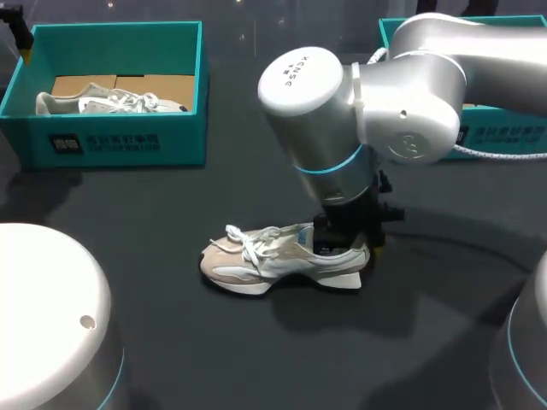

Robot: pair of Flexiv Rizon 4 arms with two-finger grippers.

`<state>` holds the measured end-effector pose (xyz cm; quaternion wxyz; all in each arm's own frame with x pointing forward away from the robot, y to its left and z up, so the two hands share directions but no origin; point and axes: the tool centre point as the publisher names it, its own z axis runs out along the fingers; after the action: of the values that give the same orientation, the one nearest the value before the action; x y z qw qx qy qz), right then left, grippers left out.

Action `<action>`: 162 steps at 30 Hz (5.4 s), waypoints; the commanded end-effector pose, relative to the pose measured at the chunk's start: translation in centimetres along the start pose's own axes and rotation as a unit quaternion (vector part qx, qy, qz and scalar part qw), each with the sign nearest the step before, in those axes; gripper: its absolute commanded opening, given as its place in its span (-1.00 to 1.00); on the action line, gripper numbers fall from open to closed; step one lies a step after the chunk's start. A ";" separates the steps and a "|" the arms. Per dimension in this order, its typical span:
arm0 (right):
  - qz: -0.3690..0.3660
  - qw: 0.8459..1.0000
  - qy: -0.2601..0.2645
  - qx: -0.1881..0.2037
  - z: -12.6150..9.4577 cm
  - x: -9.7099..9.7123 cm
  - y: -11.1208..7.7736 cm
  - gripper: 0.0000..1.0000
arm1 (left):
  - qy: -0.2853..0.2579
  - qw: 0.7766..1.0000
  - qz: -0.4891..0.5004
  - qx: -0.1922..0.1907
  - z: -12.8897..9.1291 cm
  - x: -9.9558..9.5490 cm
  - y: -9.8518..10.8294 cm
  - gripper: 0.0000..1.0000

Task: Take the shoe out of the shoebox, open the shoe tongue, remove and reinsert the insole, then place the shoe into the shoebox

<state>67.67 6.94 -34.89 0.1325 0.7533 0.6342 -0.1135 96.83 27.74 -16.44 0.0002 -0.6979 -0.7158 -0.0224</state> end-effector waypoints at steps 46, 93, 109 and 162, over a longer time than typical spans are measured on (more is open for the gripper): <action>-0.021 1.000 0.009 0.011 0.1 0.9 0.0 0.45 | 0.001 1.000 0.000 -0.001 -0.1 0.0 -0.1 1.00; -0.331 0.797 0.485 -0.141 -8.6 -6.6 0.9 1.00 | 0.001 1.000 0.000 -0.001 -0.1 0.0 -0.1 1.00; -0.394 0.710 0.561 -0.160 -8.3 -8.2 1.0 1.00 | 0.001 1.000 0.000 -0.001 -0.1 0.0 -0.1 1.00; -0.483 0.533 0.568 -0.401 -1.2 -10.2 2.2 1.00 | 0.001 1.000 0.000 -0.001 -0.1 0.0 -0.1 1.00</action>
<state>68.10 -2.42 -29.59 -0.0437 0.1120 0.8254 0.5515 96.83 27.75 -16.44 0.0002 -0.6979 -0.7158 -0.0224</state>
